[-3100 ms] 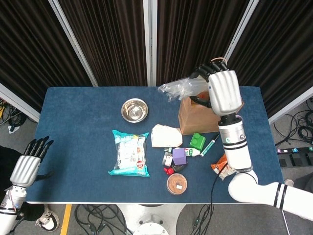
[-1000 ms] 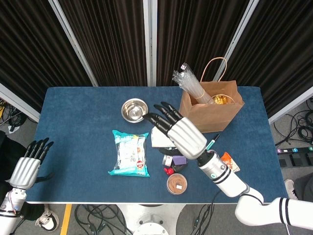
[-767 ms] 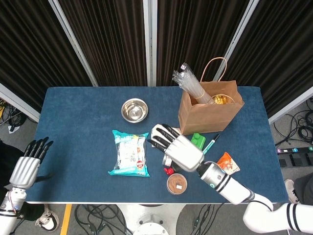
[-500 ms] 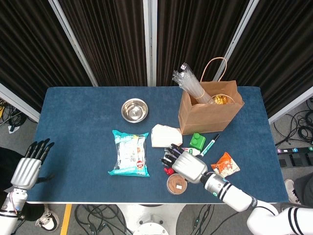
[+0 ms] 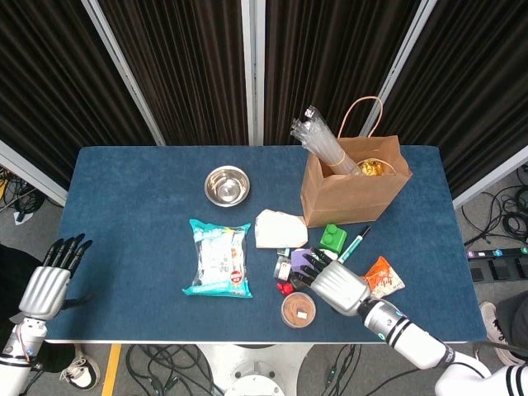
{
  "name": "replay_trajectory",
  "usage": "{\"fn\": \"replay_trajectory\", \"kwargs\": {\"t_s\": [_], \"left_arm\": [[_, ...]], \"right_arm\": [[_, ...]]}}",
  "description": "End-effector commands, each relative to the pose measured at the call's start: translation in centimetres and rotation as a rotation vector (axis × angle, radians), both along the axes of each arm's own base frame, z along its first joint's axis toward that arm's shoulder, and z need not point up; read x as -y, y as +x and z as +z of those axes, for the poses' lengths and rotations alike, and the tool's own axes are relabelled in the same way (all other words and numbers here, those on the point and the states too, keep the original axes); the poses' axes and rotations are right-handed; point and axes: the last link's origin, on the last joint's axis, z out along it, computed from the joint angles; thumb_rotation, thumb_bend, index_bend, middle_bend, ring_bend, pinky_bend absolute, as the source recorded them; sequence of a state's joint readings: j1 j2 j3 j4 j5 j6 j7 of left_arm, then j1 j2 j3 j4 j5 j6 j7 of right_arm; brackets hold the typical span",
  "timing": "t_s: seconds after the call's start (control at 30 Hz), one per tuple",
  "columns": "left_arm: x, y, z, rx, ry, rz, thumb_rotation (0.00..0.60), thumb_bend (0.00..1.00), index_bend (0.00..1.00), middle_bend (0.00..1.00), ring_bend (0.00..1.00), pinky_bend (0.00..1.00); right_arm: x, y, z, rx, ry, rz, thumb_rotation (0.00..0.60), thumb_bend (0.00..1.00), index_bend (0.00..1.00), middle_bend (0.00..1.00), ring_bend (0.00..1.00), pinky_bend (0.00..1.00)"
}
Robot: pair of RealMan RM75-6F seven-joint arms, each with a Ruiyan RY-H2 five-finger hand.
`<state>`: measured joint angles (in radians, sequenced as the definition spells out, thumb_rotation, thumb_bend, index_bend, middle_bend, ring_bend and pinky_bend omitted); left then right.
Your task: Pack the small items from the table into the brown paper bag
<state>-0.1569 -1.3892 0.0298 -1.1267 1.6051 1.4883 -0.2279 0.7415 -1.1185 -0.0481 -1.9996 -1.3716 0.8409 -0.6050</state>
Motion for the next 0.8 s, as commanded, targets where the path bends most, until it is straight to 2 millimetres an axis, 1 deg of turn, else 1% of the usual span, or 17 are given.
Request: {"fn": "replay_trajectory", "kwargs": {"t_s": [0.03,0.23,0.5,0.8], "left_arm": [[0.1,-0.1,0.0,-0.004,-0.001,0.002,0.6,0.06,0.1,0.07,0.0,0.05],[0.2,-0.5,0.1,-0.001,-0.001,0.016,0.6,0.06,0.1,0.07,0.0,0.05],[0.2,-0.6,0.0,0.007,0.001,0.018,0.6,0.06,0.1,0.07,0.0,0.05],[0.4,-1.0,0.1,0.008,0.011,0.027,0.6,0.06,0.1,0.07,0.0,0.05]], "right_arm": [[-0.4,0.3,-1.1,0.001,0.038,0.017,0.6,0.0,0.12,0.18,0.05,0.0],[-0.9,0.1,-2.9,-0.019,0.095,0.016,0.6,0.0,0.12,0.18,0.05,0.0],[-1.3,0.1,-4.5,-0.05,0.135,0.023,0.6,0.0,0.12,0.18,0.05,0.0],[-1.4,-0.6,-6.3,-0.099,0.165,0.016,0.6,0.0,0.14,0.18,0.05,0.0]]}}
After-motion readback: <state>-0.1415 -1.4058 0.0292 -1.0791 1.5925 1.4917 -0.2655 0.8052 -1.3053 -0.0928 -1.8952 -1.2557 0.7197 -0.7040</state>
